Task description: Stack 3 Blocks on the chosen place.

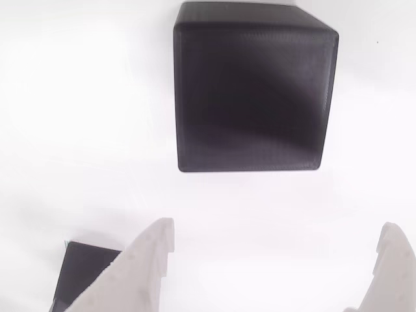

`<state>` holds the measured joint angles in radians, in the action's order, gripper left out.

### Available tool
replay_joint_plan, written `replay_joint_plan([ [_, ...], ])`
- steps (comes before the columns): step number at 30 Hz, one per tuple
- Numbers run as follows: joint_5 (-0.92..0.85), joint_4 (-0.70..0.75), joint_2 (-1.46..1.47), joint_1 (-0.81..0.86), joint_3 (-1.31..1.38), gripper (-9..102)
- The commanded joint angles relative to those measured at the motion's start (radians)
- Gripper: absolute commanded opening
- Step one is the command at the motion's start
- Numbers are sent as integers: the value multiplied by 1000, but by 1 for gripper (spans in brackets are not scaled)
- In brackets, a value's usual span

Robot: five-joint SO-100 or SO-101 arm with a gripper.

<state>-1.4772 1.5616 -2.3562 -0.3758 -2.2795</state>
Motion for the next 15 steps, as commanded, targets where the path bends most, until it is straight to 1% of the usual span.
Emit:
replay_joint_plan([
  [1, -11, 11, -29, -29, -28, 39],
  [15, -9, 11, -140, -3, -140, 39],
])
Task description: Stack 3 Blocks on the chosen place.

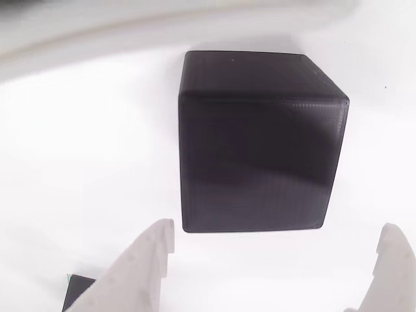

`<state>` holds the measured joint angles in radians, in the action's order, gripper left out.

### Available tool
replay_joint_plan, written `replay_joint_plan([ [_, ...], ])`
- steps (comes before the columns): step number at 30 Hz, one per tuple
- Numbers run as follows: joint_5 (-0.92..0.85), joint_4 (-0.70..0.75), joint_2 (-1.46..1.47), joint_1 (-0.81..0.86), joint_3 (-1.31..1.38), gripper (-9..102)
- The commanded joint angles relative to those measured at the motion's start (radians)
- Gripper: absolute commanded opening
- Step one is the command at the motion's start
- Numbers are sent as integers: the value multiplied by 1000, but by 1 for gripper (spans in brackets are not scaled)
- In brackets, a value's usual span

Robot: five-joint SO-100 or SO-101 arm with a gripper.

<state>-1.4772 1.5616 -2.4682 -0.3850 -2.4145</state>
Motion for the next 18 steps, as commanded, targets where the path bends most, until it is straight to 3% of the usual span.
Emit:
replay_joint_plan([
  [1, -9, 11, -35, 8, -8, 39],
  [18, -11, -8, -72, 17, -89, 39],
])
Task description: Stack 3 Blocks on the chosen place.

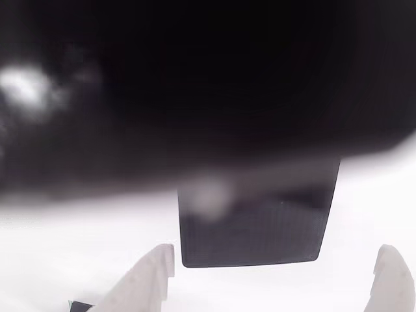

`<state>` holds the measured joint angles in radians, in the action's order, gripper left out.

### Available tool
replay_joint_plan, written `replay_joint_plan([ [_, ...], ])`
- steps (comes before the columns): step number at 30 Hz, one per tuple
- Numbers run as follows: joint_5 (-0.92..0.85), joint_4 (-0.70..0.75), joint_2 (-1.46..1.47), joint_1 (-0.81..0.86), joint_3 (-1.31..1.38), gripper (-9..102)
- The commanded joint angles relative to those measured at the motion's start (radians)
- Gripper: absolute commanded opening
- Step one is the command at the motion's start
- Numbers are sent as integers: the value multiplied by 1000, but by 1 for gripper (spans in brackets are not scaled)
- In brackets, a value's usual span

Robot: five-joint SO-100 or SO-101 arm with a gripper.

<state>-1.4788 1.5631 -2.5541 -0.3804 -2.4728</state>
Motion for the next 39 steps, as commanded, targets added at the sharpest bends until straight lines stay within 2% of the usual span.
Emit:
replay_joint_plan([
  [1, -9, -14, 20, 14, -35, 39],
  [16, -9, -149, 49, 37, -135, 39],
  [28, -3, -281, 193, 31, -179, 39],
  [39, 8, -364, 282, 38, -175, 26],
])
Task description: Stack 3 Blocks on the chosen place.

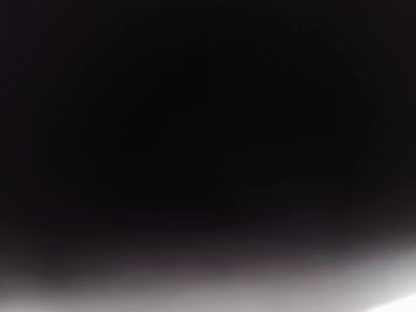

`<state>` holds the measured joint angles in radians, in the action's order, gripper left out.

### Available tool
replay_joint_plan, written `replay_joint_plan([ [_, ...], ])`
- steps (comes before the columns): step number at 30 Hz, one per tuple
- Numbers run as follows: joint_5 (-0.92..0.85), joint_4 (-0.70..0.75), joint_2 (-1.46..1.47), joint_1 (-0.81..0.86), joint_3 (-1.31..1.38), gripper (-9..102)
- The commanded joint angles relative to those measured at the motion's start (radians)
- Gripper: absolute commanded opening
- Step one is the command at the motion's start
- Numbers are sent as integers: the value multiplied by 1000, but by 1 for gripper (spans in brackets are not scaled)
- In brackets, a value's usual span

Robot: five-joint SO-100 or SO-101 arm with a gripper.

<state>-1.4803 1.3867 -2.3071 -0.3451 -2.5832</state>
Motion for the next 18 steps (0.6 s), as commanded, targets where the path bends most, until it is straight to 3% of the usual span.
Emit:
replay_joint_plan([
  [1, 9, -189, 38, 5, -60, 25],
  [18, 3, -278, -172, 198, 89, 21],
])
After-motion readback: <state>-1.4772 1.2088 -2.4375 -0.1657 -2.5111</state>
